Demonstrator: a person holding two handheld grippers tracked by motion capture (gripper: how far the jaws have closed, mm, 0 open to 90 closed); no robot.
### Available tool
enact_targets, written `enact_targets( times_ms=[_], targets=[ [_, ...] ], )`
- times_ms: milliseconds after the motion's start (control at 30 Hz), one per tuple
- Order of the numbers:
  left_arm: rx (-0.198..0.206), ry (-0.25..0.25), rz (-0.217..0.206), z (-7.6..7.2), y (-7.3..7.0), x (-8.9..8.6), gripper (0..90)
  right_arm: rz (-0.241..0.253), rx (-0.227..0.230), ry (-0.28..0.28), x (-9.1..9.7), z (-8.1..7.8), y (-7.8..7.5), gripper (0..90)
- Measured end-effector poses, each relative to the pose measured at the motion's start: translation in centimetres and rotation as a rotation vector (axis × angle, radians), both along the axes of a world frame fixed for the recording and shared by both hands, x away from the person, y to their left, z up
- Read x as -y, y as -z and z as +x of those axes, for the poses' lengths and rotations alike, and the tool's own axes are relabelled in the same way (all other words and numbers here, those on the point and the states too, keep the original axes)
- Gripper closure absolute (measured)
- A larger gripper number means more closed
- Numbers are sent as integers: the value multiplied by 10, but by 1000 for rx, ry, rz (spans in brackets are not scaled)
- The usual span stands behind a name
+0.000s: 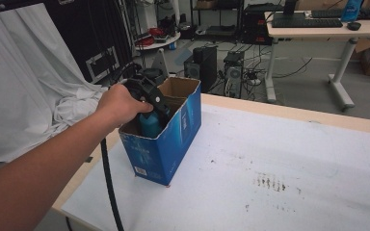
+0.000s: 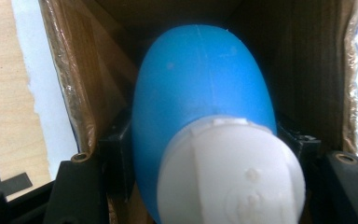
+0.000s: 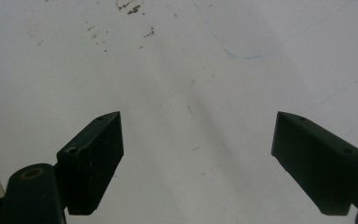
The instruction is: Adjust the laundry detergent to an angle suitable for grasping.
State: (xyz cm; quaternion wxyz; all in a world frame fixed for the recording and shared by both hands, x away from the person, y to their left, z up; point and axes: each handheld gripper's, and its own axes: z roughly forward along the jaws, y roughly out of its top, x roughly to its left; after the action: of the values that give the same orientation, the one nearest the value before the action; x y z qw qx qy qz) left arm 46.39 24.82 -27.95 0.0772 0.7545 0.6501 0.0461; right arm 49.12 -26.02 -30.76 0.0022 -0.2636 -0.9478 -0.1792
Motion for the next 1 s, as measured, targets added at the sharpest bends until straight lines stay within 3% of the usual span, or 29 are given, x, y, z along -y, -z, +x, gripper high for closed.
enact_targets(
  times_ms=[1000],
  targets=[
    [24, -2, -39, -4, -8, -1, 300, 1, 0, -4, -2, -1, -1, 167]
  ],
)
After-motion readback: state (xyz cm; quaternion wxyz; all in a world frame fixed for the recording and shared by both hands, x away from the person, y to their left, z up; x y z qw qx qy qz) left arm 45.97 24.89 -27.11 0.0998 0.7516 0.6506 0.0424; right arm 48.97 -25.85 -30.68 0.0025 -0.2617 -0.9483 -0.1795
